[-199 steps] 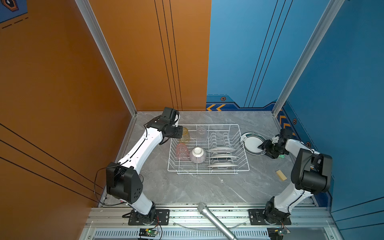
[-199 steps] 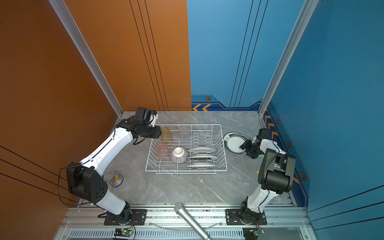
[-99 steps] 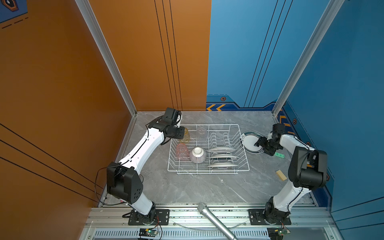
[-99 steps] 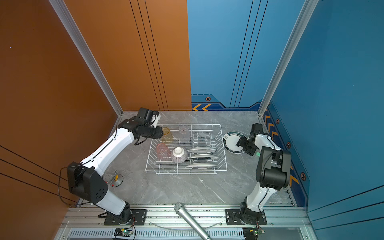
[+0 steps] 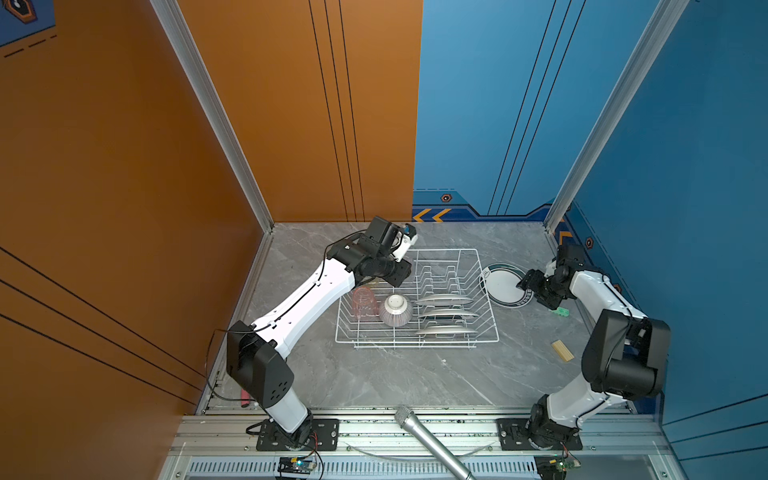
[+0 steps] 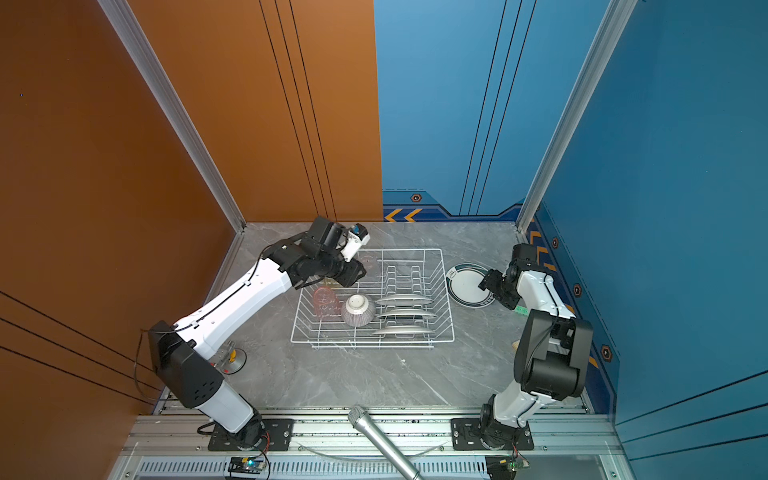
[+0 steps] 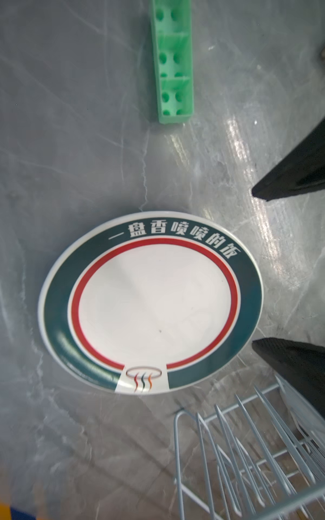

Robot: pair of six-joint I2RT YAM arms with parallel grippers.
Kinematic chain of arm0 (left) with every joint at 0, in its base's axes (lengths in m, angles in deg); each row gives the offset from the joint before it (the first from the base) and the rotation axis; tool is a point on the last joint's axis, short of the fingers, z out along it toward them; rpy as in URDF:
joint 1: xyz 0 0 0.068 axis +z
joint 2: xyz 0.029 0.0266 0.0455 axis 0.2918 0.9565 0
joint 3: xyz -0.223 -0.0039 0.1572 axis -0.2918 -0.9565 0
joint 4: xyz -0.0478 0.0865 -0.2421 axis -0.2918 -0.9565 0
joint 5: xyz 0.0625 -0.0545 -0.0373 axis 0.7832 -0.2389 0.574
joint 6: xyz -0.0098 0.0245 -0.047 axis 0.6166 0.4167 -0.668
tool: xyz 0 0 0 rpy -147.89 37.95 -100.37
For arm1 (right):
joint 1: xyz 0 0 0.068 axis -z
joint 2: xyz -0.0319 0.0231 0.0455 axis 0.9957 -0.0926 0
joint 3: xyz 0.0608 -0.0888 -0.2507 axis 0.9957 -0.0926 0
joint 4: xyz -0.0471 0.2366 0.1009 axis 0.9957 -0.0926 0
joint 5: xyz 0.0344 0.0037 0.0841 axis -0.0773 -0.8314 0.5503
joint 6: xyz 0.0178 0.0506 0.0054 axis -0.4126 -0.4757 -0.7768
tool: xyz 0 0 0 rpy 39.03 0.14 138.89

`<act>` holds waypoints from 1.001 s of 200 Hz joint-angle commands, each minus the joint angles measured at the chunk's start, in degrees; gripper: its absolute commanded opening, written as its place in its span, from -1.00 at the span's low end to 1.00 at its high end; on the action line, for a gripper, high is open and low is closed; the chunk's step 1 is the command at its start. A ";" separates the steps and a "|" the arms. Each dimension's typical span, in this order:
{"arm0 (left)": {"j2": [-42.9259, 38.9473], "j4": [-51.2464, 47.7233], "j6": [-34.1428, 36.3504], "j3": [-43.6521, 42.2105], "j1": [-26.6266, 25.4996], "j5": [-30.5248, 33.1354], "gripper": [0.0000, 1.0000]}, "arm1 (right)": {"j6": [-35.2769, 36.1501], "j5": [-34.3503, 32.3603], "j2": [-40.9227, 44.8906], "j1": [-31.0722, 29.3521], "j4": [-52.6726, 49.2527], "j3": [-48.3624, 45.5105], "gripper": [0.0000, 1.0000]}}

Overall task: Unload the mixed dishes from the dish rack
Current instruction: 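Open and lift the right gripper while the left gripper reaches into the rack, then lower the left gripper onto the rim of the next white plate and close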

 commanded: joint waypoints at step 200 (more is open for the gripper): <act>19.66 -10.19 24.45 18.45 -14.99 5.16 -0.04 | 0.78 4.74 8.75 -4.46 -3.14 4.28 0.52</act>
